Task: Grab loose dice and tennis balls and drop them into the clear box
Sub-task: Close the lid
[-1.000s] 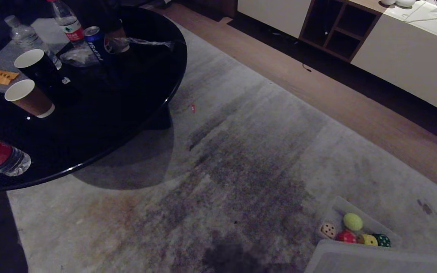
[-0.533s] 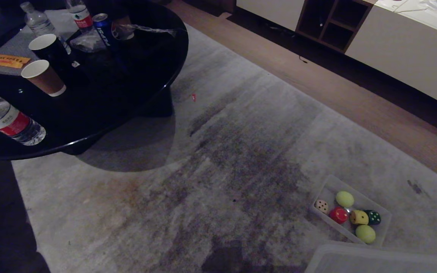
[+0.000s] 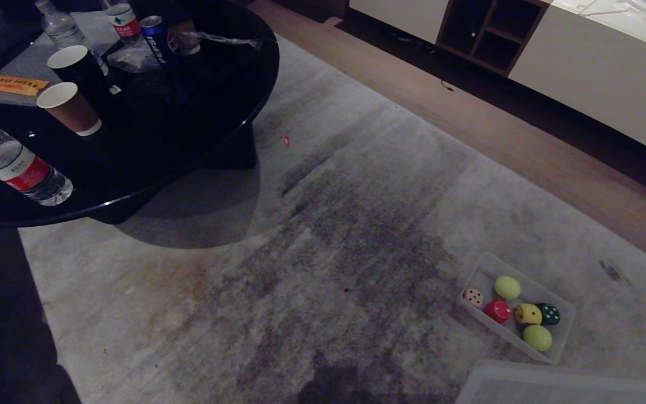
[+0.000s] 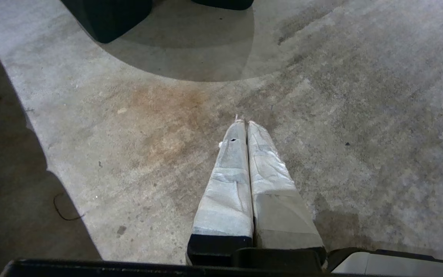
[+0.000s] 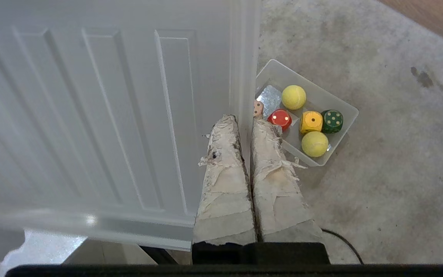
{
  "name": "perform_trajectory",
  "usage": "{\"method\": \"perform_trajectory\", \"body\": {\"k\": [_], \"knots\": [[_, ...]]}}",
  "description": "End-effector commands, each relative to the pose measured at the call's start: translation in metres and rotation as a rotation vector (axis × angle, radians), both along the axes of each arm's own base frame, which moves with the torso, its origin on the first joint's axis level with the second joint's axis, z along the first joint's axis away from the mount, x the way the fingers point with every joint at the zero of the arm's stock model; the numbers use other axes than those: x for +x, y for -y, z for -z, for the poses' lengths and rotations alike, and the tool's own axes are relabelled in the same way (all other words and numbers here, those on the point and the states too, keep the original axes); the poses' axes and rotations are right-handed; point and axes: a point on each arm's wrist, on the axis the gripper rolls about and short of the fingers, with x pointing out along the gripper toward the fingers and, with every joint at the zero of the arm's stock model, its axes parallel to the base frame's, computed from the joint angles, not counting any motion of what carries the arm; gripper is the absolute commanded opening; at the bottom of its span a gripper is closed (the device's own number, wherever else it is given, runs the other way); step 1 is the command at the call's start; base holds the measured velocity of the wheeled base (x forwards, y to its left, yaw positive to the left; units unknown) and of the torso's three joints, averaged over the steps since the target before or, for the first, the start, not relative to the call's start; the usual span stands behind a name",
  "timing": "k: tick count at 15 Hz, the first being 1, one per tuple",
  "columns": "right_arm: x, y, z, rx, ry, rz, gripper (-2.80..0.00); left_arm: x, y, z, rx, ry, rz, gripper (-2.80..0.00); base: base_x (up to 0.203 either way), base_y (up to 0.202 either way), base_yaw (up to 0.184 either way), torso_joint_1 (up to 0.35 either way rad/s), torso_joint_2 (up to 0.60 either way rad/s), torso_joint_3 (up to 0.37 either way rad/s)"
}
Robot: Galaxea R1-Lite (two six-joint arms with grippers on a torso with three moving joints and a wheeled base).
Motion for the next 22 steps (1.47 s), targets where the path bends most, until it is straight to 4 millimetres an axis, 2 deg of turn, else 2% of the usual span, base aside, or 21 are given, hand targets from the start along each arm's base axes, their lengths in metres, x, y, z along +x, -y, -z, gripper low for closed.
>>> {"method": "perform_trajectory", "body": {"k": [1, 3, 10, 22], "knots": [[0.0001, 0.0, 0.0, 0.001, -0.002, 0.0, -2.8, 0.0002, 0.0, 0.0004, -0.001, -0.002, -0.001, -2.8, 0.0, 0.0, 0.0, 0.0, 0.0, 0.0], [0.0001, 0.0, 0.0, 0.001, -0.002, 0.0, -2.8, 0.0002, 0.0, 0.0004, -0.001, -0.002, -0.001, -2.8, 0.001, 0.003, -0.031, 0.001, 0.0, 0.001], [0.0001, 0.0, 0.0, 0.001, -0.002, 0.0, -2.8, 0.0002, 0.0, 0.0004, -0.004, -0.002, -0.001, -2.8, 0.001, 0.005, -0.14, 0.003, 0.0, 0.003], [0.0001, 0.0, 0.0, 0.001, -0.002, 0.0, -2.8, 0.0002, 0.0, 0.0004, 0.002, -0.002, 0.001, -2.8, 0.0, 0.001, -0.004, 0.0, 0.0, 0.0]]}}
